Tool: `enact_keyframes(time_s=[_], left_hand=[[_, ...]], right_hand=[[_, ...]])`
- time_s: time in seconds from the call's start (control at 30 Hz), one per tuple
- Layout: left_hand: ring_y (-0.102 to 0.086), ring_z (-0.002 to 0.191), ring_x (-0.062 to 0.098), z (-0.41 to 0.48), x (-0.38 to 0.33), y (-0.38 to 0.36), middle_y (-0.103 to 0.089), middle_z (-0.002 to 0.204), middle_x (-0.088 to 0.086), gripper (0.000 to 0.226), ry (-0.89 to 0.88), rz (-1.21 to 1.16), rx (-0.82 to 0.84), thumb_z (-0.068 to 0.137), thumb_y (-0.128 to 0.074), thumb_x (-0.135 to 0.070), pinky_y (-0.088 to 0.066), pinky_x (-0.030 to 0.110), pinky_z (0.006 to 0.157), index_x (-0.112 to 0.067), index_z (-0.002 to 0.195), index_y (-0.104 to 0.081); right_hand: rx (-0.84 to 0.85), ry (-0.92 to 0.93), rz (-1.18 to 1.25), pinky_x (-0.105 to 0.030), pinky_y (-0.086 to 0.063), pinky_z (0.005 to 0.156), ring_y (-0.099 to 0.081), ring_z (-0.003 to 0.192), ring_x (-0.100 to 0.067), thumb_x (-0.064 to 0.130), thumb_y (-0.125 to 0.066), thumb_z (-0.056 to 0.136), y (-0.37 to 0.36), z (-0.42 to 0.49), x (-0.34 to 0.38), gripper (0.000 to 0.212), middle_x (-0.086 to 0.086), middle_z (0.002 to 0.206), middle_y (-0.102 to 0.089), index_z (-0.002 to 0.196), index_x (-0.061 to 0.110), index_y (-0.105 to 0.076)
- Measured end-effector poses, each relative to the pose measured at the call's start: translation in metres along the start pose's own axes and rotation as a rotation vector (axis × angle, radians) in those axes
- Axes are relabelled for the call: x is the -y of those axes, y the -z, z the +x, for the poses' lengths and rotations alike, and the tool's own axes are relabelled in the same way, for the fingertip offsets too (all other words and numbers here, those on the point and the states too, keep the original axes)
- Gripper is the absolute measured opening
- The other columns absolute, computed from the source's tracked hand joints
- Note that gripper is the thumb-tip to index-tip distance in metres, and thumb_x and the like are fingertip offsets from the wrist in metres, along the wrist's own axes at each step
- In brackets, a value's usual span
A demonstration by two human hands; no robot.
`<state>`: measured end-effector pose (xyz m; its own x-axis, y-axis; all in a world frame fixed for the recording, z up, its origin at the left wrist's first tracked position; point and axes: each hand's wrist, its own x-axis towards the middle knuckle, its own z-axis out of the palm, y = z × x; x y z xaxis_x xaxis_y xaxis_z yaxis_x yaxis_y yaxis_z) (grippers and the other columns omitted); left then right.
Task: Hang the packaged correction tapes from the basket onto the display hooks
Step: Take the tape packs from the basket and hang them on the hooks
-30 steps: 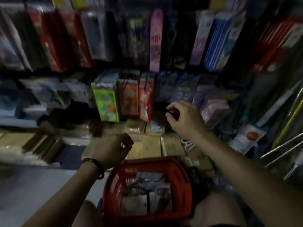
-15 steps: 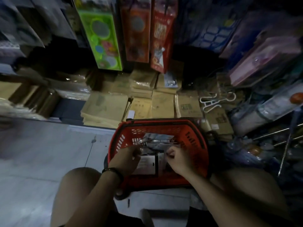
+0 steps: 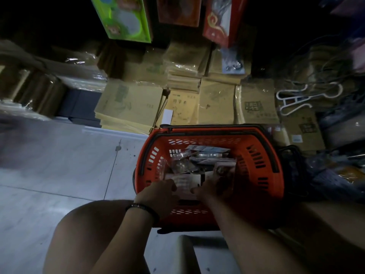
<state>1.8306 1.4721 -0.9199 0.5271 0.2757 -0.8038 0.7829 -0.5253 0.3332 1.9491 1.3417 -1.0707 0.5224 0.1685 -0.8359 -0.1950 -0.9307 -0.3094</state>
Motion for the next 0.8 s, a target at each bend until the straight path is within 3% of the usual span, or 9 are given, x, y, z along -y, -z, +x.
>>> enact_keyframes(time_s=[0.13,0.23,0.3,0.4,0.47,0.57,0.63,0.7,0.8], left_hand=[[-0.065,0.123,0.025,0.002,0.003,0.002,-0.064,0.139,0.002,0.032,0.011,0.006,0.009,0.105,-0.055,-0.041,-0.055,0.044,0.105,-0.029,0.135,-0.055],[-0.062,0.129,0.027,0.002,0.004,0.005,-0.060,0.144,0.004,0.037,0.013,0.023,-0.003,0.103,-0.059,-0.040,-0.053,0.043,0.108,-0.029,0.139,-0.054],[-0.060,0.133,0.028,0.002,0.006,0.004,-0.059,0.147,0.003,0.045,0.016,0.023,-0.019,0.102,-0.062,-0.038,-0.052,0.045,0.109,-0.030,0.145,-0.049],[-0.047,0.145,0.041,-0.004,0.005,0.005,-0.044,0.160,0.003,0.071,-0.005,0.027,-0.055,0.096,-0.067,-0.040,-0.048,0.059,0.113,-0.051,0.152,-0.024],[-0.032,0.153,0.045,-0.006,0.006,0.004,-0.028,0.170,0.000,0.089,-0.041,0.050,-0.084,0.093,-0.071,-0.038,-0.040,0.066,0.117,-0.058,0.154,-0.009],[-0.045,0.148,0.033,-0.014,-0.001,0.005,-0.046,0.161,-0.003,0.065,-0.112,-0.011,-0.117,0.096,-0.063,-0.047,-0.044,0.057,0.117,-0.049,0.153,-0.033],[-0.059,0.135,0.027,-0.016,-0.006,0.005,-0.061,0.146,-0.001,0.049,-0.125,-0.082,-0.134,0.102,-0.055,-0.047,-0.050,0.048,0.112,-0.040,0.150,-0.045],[-0.066,0.125,0.026,-0.015,-0.009,0.005,-0.068,0.136,0.001,0.043,-0.122,-0.116,-0.169,0.107,-0.053,-0.039,-0.054,0.047,0.108,-0.036,0.149,-0.045],[-0.069,0.113,0.020,-0.015,-0.014,0.008,-0.071,0.125,0.000,0.041,-0.099,-0.217,-0.197,0.107,-0.052,-0.043,-0.056,0.041,0.098,-0.033,0.146,-0.046]], right_hand=[[0.007,-0.038,0.087,-0.030,-0.051,0.083,-0.061,0.103,-0.021,0.010,-0.079,0.089,0.001,-0.001,0.002,0.030,-0.007,0.116,-0.065,0.112,0.004,-0.060],[0.056,-0.029,0.215,-0.032,-0.051,0.087,-0.065,0.110,-0.030,0.006,-0.070,0.094,0.011,-0.012,0.007,0.034,-0.016,0.123,-0.066,0.127,0.001,-0.063],[0.008,-0.015,0.279,-0.033,-0.054,0.086,-0.067,0.111,-0.031,0.008,-0.069,0.095,0.018,-0.020,0.013,0.031,-0.018,0.123,-0.069,0.124,-0.001,-0.067],[-0.024,0.050,0.375,-0.028,-0.050,0.065,-0.071,0.087,-0.027,0.017,-0.069,0.090,0.032,-0.041,0.017,0.017,-0.011,0.099,-0.075,0.105,0.014,-0.074],[-0.002,0.075,0.432,-0.032,-0.046,0.059,-0.075,0.076,-0.041,0.023,-0.069,0.081,0.047,-0.056,0.020,0.016,-0.014,0.077,-0.076,0.090,0.011,-0.076],[0.101,0.066,0.536,-0.027,-0.042,0.050,-0.071,0.058,-0.034,0.016,-0.064,0.088,0.070,-0.074,0.035,0.010,-0.010,0.053,-0.065,0.084,0.007,-0.066],[0.170,0.065,0.585,-0.023,-0.040,0.047,-0.070,0.054,-0.026,0.018,-0.062,0.093,0.080,-0.078,0.043,0.015,-0.007,0.057,-0.066,0.086,0.006,-0.067],[0.191,0.088,0.618,-0.023,-0.043,0.048,-0.072,0.057,-0.027,0.031,-0.060,0.100,0.087,-0.077,0.047,0.034,-0.010,0.066,-0.070,0.090,0.001,-0.073],[0.083,0.131,0.620,-0.030,-0.047,0.054,-0.072,0.059,-0.028,0.040,-0.053,0.104,0.091,-0.064,0.045,0.044,-0.010,0.072,-0.075,0.094,0.004,-0.076]])
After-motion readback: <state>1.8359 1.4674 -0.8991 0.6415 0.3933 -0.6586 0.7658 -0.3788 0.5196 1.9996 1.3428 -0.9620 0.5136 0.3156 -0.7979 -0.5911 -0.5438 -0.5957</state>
